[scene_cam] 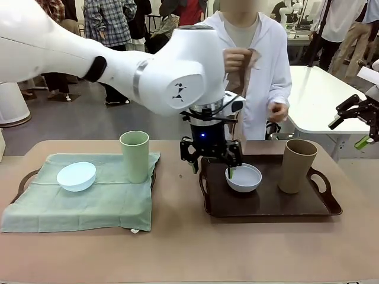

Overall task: Set up a tray with a mat and arrange the tableware.
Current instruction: Pick up the Picnic Bowl and Reusable plastic cup from the Handle tray in front of the human's position and hold them in the air.

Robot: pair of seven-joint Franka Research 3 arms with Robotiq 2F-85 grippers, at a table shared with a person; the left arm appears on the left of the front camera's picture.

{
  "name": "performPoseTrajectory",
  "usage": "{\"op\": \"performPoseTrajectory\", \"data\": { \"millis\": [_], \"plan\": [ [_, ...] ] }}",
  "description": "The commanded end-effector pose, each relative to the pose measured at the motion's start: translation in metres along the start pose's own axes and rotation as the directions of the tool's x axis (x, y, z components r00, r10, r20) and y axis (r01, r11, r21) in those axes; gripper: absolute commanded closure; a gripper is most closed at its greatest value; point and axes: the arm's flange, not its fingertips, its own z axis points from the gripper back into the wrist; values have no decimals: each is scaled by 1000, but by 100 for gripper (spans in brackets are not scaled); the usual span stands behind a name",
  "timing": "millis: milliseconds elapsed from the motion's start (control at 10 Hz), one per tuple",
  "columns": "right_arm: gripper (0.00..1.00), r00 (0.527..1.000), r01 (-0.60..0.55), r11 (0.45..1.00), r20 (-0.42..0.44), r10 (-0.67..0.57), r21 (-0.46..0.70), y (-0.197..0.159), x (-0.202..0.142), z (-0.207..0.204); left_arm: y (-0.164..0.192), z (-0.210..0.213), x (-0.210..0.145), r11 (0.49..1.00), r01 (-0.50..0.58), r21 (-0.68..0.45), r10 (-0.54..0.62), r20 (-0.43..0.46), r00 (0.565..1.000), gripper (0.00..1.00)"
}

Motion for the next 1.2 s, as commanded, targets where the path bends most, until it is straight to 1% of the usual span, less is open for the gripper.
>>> {"op": "performPoseTrajectory", "data": {
  "millis": [0, 300, 600, 700, 800, 900, 1100],
  "plan": [
    [0, 997, 17, 1000, 79, -19, 19, -25, -17, 5, -12, -11, 17, 1000, -25, 13, 25, 18, 1000, 0],
    [0, 986, 83, 996, 143, -84, 14, -41, -37, -15, -22, -29, 25, 1000, -15, 16, 14, 45, 999, 0],
    [0, 979, 122, 992, 163, -121, 2, -39, -53, -25, -21, -31, 25, 1000, -5, -8, 6, 69, 998, 0],
    [0, 975, 150, 989, 170, -145, -19, -37, -58, -27, -23, -31, 23, 1000, -1, -11, 2, 76, 997, 0],
    [0, 954, 273, 952, 169, -250, -135, -31, -48, -28, -17, -31, 26, 1000, 17, -17, -16, 31, 999, 0],
    [0, 983, 109, 994, 148, -110, 13, -32, -57, -26, -17, -31, 26, 1000, 17, -17, -16, 31, 999, 0],
    [0, 983, 109, 994, 148, -110, 13, -32, -57, -26, -17, -31, 26, 1000, 17, -17, -16, 31, 999, 0]
  ]
}}
